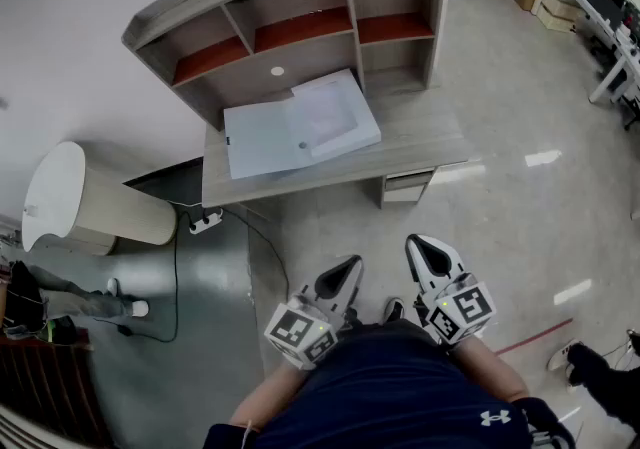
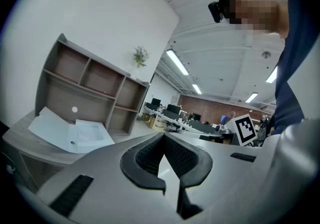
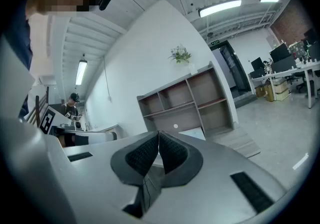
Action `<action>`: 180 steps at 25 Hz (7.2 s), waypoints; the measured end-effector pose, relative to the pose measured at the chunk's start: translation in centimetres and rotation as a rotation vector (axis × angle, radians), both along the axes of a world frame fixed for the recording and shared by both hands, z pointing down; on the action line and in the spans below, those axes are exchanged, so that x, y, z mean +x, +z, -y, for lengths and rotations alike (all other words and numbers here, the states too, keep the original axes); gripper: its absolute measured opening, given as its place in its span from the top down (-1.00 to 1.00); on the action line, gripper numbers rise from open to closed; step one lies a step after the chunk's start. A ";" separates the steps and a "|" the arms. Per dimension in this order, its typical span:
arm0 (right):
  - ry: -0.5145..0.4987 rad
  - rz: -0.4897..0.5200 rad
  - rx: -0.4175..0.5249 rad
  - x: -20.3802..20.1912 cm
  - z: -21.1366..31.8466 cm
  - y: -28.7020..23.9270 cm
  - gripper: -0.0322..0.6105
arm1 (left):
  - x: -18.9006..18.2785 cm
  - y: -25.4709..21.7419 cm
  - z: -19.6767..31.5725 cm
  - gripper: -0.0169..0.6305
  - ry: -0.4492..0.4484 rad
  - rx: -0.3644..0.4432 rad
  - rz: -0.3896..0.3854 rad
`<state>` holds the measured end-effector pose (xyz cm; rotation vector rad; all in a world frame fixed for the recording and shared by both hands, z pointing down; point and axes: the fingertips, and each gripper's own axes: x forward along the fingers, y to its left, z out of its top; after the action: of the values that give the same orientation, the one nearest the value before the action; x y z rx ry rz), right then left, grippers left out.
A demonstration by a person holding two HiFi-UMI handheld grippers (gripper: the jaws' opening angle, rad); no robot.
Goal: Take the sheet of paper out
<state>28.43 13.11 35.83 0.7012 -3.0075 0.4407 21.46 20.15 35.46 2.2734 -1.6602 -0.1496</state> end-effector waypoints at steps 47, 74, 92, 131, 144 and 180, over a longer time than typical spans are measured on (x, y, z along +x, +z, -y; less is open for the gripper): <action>0.200 -0.069 0.095 -12.2 1.3 -1.5 0.86 | -31.3 -2.7 -4.6 0.90 -0.439 0.090 0.125; 0.143 -0.146 -0.004 -15.5 21.3 5.0 0.86 | -35.5 3.9 15.9 0.90 -0.344 -0.141 0.161; 0.366 -0.242 -0.112 -25.4 24.9 10.5 0.86 | -44.6 12.8 30.2 0.90 -0.048 -0.310 -0.033; 0.369 -0.241 -0.349 -24.5 33.3 22.1 0.85 | -46.2 35.0 48.3 0.32 -0.116 -0.765 -0.112; 0.388 -0.228 -0.380 -24.0 33.0 22.5 0.85 | -44.4 34.9 48.2 0.42 -0.076 -0.779 -0.247; 0.453 -0.156 -0.516 -23.2 31.4 23.8 0.85 | -41.7 32.8 45.8 0.22 -0.055 -0.757 -0.194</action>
<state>5.23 -18.32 59.64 1.2723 -2.4059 1.0633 -20.24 -25.67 68.31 1.5891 -1.3640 0.2092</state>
